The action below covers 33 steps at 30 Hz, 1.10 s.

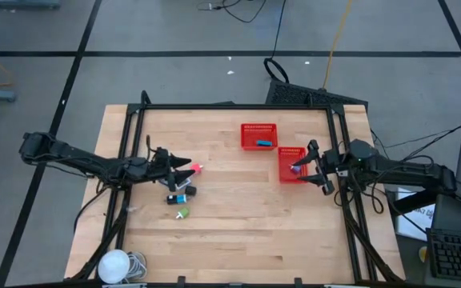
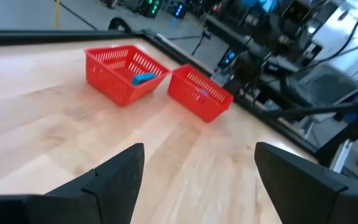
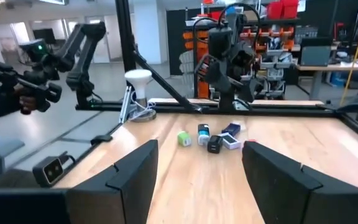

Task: Pick & Place Office items
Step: Put the pink charger adapter into the bottom red bin

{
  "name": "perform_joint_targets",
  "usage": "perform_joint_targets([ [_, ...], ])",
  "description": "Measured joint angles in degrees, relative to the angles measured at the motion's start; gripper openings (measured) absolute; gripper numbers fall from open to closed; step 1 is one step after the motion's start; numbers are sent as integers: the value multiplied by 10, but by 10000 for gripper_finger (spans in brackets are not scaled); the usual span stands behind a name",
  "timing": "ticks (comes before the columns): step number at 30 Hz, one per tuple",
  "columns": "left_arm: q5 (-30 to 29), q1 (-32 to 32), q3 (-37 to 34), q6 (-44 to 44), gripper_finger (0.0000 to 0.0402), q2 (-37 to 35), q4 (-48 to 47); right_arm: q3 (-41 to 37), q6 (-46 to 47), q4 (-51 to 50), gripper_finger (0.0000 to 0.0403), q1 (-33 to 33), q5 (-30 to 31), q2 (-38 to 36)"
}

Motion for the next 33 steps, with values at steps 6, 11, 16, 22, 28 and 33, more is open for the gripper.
perform_joint_targets([
  [6, 1, 0, 15, -4, 295, 78, 0, 0, -5, 3, 221, 0, 0, 0],
  [11, 1, 0, 37, 7, 296, 136, -8, 0, -5, 3, 221, 0, 1, 0],
  [16, 1, 0, 87, 44, 296, 170, -83, -14, -5, 17, 221, 0, 1, 1],
  [22, -13, 0, 175, 93, 296, 185, -274, -25, -6, 21, 221, 0, 2, 1],
  [28, -14, 17, 203, 71, 296, 200, -393, -26, -10, 21, 221, 0, 3, 1],
  [33, -9, 31, 202, 58, 296, 241, -406, -26, -10, 21, 221, 0, 3, 1],
])
